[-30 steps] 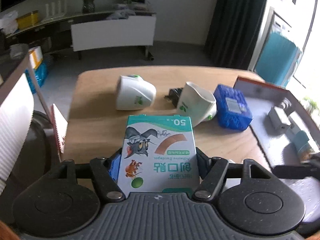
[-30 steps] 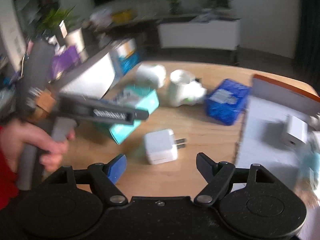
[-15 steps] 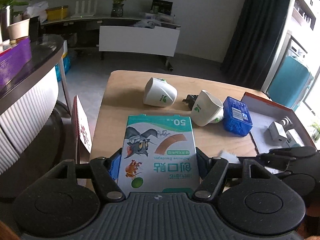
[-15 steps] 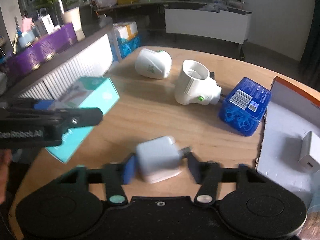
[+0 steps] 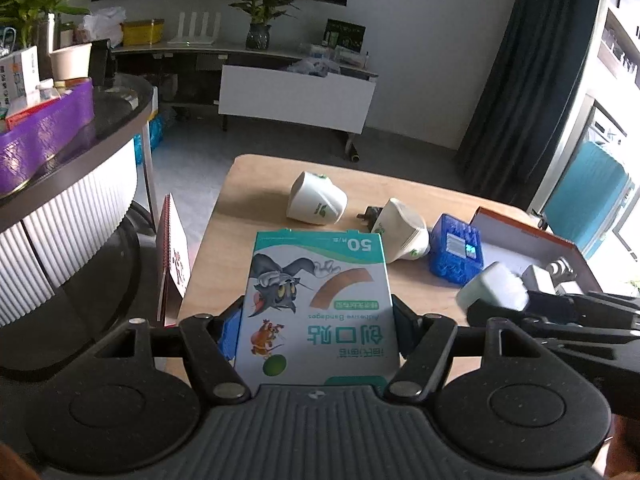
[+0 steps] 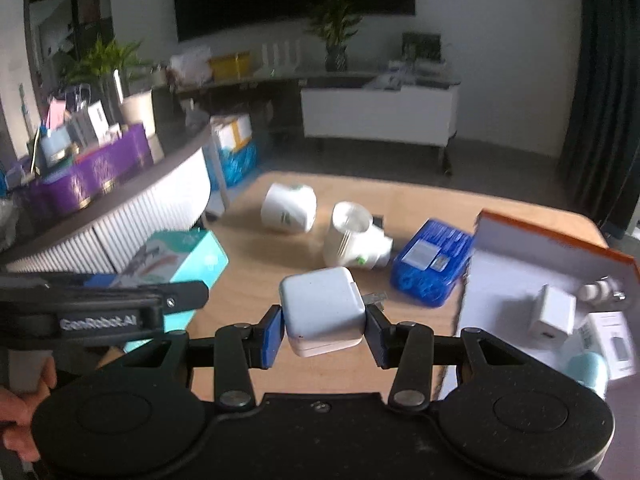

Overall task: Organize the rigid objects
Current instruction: 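Close the right tool on the white square charger, then carry the bandage box and white charger over the white box with both tools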

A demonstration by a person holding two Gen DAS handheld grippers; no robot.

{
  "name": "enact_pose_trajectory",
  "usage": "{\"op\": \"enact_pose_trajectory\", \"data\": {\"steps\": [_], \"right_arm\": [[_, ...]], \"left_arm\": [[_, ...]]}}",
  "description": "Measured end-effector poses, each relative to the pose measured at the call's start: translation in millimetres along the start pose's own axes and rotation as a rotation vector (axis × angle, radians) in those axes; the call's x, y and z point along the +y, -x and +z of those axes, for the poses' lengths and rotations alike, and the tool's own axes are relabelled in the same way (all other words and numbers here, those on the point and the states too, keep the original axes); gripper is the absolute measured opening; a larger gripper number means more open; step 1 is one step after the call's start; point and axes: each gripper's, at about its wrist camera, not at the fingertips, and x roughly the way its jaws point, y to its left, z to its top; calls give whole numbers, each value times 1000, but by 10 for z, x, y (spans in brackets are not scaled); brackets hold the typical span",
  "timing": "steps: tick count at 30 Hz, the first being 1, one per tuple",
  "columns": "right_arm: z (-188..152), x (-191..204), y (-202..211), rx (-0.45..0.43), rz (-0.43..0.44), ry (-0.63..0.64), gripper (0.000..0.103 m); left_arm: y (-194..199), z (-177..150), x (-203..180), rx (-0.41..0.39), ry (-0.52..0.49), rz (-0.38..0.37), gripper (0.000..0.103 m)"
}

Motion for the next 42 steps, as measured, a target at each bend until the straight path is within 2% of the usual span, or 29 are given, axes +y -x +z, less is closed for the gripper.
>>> {"op": "enact_pose_trajectory", "data": {"steps": [16, 42], "right_arm": [[-19, -191, 582, -72, -48, -37, 53], [-119, -826, 959, -109, -171, -117, 53]], "left_arm": [[239, -43, -401, -27, -29, -23, 71], [165, -33, -951, -8, -80, -85, 71]]}}
